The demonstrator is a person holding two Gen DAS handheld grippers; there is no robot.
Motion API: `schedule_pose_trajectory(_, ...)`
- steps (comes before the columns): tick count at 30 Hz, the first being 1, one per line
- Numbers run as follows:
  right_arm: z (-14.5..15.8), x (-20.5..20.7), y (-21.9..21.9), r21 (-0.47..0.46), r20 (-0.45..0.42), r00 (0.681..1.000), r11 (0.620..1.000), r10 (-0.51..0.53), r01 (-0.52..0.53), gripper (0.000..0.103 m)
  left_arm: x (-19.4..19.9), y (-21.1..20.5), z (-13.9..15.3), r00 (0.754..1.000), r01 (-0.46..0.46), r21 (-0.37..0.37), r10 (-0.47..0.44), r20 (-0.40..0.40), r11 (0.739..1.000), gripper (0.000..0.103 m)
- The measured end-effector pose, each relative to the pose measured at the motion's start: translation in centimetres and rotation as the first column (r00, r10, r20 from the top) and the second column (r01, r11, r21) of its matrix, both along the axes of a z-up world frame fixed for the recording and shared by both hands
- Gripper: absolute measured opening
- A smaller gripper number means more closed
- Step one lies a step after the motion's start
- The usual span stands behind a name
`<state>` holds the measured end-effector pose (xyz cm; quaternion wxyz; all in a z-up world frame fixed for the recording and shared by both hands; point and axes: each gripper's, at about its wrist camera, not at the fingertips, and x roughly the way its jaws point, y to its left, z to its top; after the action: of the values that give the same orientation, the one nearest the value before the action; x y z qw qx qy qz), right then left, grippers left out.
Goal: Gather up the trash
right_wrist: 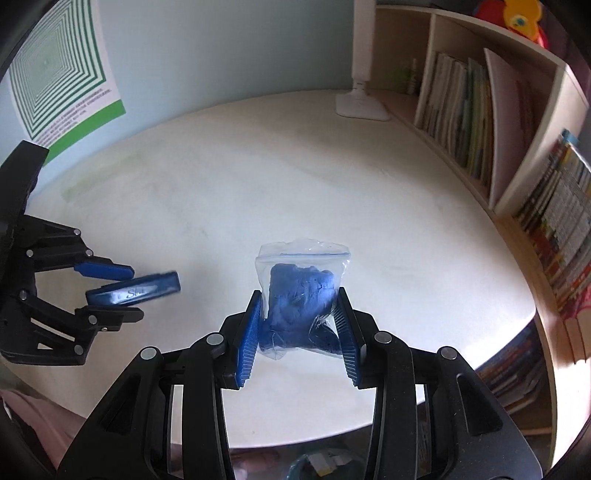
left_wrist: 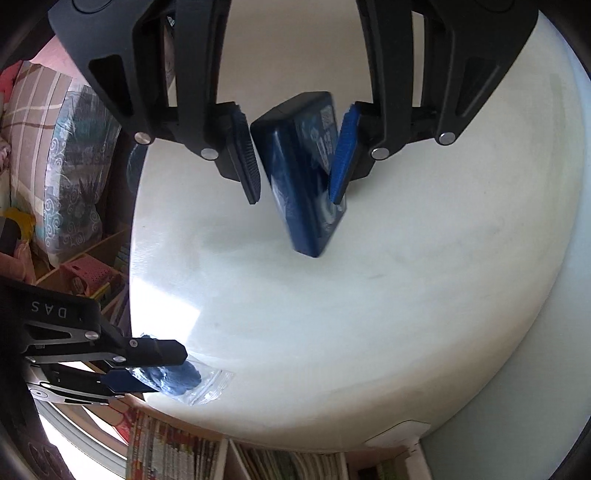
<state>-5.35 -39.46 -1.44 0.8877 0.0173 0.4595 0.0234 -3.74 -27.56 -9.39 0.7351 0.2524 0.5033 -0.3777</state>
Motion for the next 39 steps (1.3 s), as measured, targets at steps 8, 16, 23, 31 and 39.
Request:
schedule_pose_trajectory(8, 0.3, -6.6, -4.1, 0.045, 0.023, 0.992, 0.991, -0.128, 0.126, 0.039, -2.3, -4.9, -0.2, 0.995, 0.097, -0.006, -0.097, 0.016, 0.995, 0.014)
schedule_pose_trajectory(16, 1.3, -8.6, -4.4, 0.069, 0.061, 0.991, 0.991, -0.121, 0.116, 0.039, -1.0, -2.2, -0.1, 1.0, -0.008, 0.002, 0.008, 0.006, 1.0, 0.015)
schedule_pose_trajectory(23, -1.2, -6.1, -1.6, 0.09, 0.026, 0.999, 0.995, -0.042, 0.04, 0.039, -1.1, 0.5, -0.2, 0.997, -0.079, 0.008, 0.079, -0.003, 0.997, 0.028)
schedule_pose_trajectory(31, -3.8, -1.5, -0.9, 0.079, -0.033, 0.999, 0.997, -0.011, 0.013, 0.04, 1.6, 2.7, -0.8, 0.988, -0.154, -0.007, 0.154, -0.004, 0.988, 0.079)
schedule_pose_trajectory(39, -5.2, 0.8, 0.5, 0.045, -0.042, 0.999, 0.999, 0.0, 0.001, 0.072, 2.6, 3.0, -2.1, 0.984, -0.164, -0.005, 0.163, -0.064, 0.986, 0.093)
